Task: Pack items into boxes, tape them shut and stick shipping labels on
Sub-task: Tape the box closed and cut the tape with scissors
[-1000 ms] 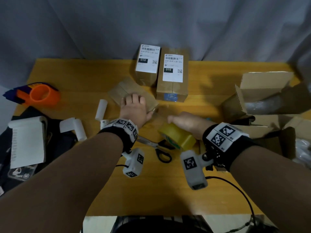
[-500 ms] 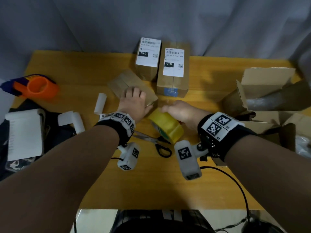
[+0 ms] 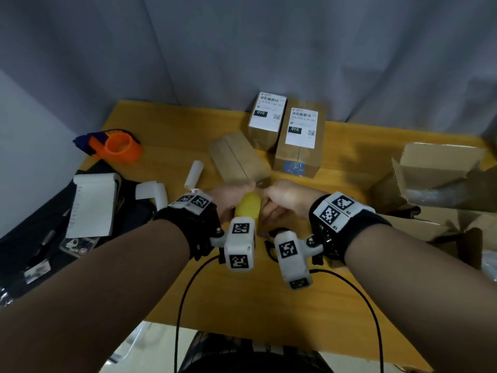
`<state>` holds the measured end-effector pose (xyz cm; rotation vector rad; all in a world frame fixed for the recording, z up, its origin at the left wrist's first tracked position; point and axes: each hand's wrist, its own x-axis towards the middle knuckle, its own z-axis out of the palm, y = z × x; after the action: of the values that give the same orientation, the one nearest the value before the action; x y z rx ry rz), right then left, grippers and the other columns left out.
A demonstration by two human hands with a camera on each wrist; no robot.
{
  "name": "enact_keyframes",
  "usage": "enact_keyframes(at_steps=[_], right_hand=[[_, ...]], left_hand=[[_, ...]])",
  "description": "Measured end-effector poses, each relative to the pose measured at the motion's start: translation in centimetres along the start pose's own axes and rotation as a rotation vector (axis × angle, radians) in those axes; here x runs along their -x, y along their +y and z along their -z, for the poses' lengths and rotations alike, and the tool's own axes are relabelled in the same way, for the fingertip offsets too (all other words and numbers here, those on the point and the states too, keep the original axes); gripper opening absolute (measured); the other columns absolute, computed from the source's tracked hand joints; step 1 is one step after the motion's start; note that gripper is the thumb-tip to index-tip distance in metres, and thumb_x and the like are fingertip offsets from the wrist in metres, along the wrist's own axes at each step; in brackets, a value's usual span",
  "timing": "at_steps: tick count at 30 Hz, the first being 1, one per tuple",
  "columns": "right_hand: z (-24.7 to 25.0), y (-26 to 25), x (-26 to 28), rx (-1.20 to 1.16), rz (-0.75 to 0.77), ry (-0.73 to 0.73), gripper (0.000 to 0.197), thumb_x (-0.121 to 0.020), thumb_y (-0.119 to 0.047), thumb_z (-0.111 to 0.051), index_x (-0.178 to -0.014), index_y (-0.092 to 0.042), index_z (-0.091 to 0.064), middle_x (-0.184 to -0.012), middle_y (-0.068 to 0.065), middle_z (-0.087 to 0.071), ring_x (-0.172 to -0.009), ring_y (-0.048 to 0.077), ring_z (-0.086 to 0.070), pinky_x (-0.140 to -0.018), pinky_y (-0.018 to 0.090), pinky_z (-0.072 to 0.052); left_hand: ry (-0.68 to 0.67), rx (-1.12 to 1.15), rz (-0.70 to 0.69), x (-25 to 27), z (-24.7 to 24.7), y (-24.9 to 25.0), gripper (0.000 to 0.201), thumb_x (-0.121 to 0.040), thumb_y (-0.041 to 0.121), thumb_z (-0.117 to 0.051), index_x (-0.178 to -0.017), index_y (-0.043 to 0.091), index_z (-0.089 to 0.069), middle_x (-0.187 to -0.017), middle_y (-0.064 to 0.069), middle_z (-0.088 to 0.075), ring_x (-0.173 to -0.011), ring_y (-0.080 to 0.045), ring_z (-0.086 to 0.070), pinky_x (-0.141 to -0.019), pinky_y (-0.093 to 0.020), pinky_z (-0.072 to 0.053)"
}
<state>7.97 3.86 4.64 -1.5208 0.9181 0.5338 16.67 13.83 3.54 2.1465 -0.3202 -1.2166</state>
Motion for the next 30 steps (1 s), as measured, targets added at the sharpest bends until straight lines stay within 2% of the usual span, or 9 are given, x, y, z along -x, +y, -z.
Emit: enact_keyframes(at_steps=[3,6,8,11,16,20,24,27,30], right_hand=[[0.1,-0.5,-1.1,0.551,0.143,0.09,0.027,-0.095,-0.022,-0.046,-0.082,-0.008,-0.064,-0.081,0.01,-0.069,-0.072,0.022,-0.064,-0.067,0.029,-0.053],[0.1,-1.1,-2.4,0.979,0.361,0.375,0.032,-0.093,-0.032,-0.05,-0.117,-0.014,-0.057,-0.119,0.01,-0.056,-0.109,0.028,-0.054,-0.085,0.037,-0.048],[-0.5,-0.9,-3.5,1.062,0.462,0.333,0.051,-0.094,-0.038,-0.048,-0.141,-0.018,-0.038,-0.147,0.012,-0.032,-0.135,0.031,-0.032,-0.109,0.044,-0.032],[-2.1,-0.5,-5.9,1.129,0.496,0.239,0.064,-0.098,-0.047,-0.038,-0.152,-0.026,-0.013,-0.161,0.005,0.006,-0.147,0.025,0.004,-0.118,0.043,0.0],[-3.8,-0.2,-9.6,1.199,0.542,0.32,0.058,-0.1,-0.051,-0.023,-0.152,-0.034,-0.003,-0.16,0.002,0.012,-0.147,0.023,0.013,-0.116,0.041,0.013],[-3.6,-0.9,-10.8,1.222,0.539,0.299,0.063,-0.097,-0.057,-0.021,-0.151,-0.034,0.002,-0.161,0.003,0.008,-0.147,0.025,0.006,-0.119,0.044,-0.002],[-6.4,-0.6,-9.6,1.207,0.487,0.527,0.057,-0.101,-0.036,-0.036,-0.15,-0.015,-0.017,-0.15,0.017,-0.026,-0.131,0.036,-0.029,-0.101,0.042,-0.035],[-8.0,-0.6,-8.5,1.182,0.527,0.643,0.044,-0.097,-0.023,-0.042,-0.138,-0.007,-0.038,-0.129,0.015,-0.046,-0.113,0.032,-0.045,-0.093,0.039,-0.038],[-7.7,-1.4,-8.0,1.169,0.584,0.625,0.034,-0.094,-0.026,-0.046,-0.123,-0.009,-0.05,-0.121,0.014,-0.049,-0.11,0.032,-0.047,-0.096,0.041,-0.033]], left_hand=[[0.018,-0.096,-0.074,-0.4,1.0,-1.4,0.023,-0.097,0.028,-0.049,-0.105,0.008,-0.056,-0.1,-0.007,-0.059,-0.094,-0.024,-0.052,-0.082,-0.033,-0.04],[0.047,-0.223,-0.088,-0.8,2.7,-2.9,0.028,-0.099,0.03,-0.041,-0.09,0.008,-0.055,-0.083,-0.005,-0.051,-0.087,-0.022,-0.047,-0.073,-0.03,-0.038],[0.085,-0.294,-0.088,-1.1,4.0,-3.9,0.034,-0.097,0.036,-0.043,-0.075,0.012,-0.051,-0.07,-0.004,-0.047,-0.074,-0.021,-0.047,-0.059,-0.029,-0.033],[0.073,-0.327,-0.065,-1.9,5.3,-5.1,0.034,-0.095,0.036,-0.044,-0.074,0.009,-0.05,-0.068,-0.002,-0.046,-0.071,-0.02,-0.048,-0.056,-0.027,-0.034],[0.105,-0.402,-0.068,-2.7,5.6,-5.9,0.036,-0.096,0.039,-0.042,-0.085,0.008,-0.057,-0.084,-0.006,-0.056,-0.085,-0.021,-0.054,-0.072,-0.029,-0.04],[0.113,-0.451,-0.035,-3.5,6.1,-6.1,0.033,-0.097,0.037,-0.038,-0.088,0.01,-0.056,-0.091,-0.009,-0.059,-0.085,-0.021,-0.054,-0.072,-0.029,-0.039],[0.166,-0.445,-0.008,-4.0,6.8,-5.6,0.04,-0.093,0.042,-0.044,-0.087,0.007,-0.064,-0.078,-0.004,-0.056,-0.082,-0.023,-0.059,-0.065,-0.03,-0.044],[0.201,-0.565,-0.013,-3.8,7.4,-5.5,0.046,-0.093,0.047,-0.043,-0.074,0.008,-0.058,-0.068,-0.003,-0.05,-0.065,-0.017,-0.051,-0.052,-0.026,-0.037],[0.181,-0.617,-0.003,-3.7,7.8,-5.5,0.047,-0.093,0.048,-0.042,-0.072,0.008,-0.054,-0.066,-0.004,-0.047,-0.061,-0.015,-0.045,-0.05,-0.025,-0.034]])
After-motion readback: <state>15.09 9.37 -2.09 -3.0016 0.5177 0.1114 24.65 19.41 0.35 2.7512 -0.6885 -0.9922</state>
